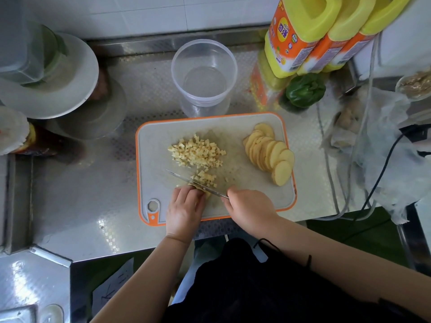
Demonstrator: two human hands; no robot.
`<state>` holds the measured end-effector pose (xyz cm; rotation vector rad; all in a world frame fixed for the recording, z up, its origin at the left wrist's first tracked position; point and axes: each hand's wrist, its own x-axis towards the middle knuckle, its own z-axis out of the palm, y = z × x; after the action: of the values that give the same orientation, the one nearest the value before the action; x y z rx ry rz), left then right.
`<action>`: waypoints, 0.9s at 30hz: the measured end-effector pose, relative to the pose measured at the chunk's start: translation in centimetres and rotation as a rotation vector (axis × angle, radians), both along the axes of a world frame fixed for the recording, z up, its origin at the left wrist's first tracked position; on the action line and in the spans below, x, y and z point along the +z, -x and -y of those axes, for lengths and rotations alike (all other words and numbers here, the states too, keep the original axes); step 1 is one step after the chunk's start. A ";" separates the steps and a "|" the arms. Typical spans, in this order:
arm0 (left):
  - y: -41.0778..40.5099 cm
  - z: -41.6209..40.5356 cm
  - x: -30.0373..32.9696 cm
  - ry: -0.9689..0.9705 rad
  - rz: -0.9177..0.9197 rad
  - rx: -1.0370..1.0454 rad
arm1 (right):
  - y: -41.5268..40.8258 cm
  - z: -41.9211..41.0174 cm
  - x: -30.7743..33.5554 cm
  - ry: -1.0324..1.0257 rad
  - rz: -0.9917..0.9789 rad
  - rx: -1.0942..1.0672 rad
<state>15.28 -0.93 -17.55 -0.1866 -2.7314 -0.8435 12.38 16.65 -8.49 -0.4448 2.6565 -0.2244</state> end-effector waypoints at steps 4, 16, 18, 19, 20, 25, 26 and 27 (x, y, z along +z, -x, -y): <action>-0.1 -0.1 0.0 -0.076 0.014 0.027 | 0.2 0.4 0.9 0.024 -0.036 -0.005; 0.0 0.0 -0.7 -0.101 -0.005 0.031 | 0.5 0.8 -2.0 -0.051 0.099 0.026; -0.2 0.1 -0.8 -0.082 0.001 0.023 | 0.9 0.7 -2.0 -0.015 0.162 -0.051; -0.3 0.1 -0.9 -0.071 0.002 0.014 | 1.3 0.6 -1.9 0.002 0.200 -0.096; -0.4 0.2 -0.9 -0.058 0.001 0.008 | 1.6 0.4 -1.9 0.021 0.232 -0.141; -0.3 0.5 -0.6 -0.037 -0.016 -0.009 | 2.1 0.3 -1.8 0.069 0.312 -0.197; -0.3 0.5 -0.4 -0.030 -0.020 -0.020 | 1.9 0.1 -1.6 0.072 0.312 -0.205; -0.3 0.5 -0.2 -0.017 -0.024 -0.029 | 1.7 0.0 -1.4 0.071 0.302 -0.210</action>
<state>15.59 -1.44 -17.71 -0.2315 -2.7044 -0.8662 10.68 16.65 -9.87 -0.1385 2.4003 -0.4160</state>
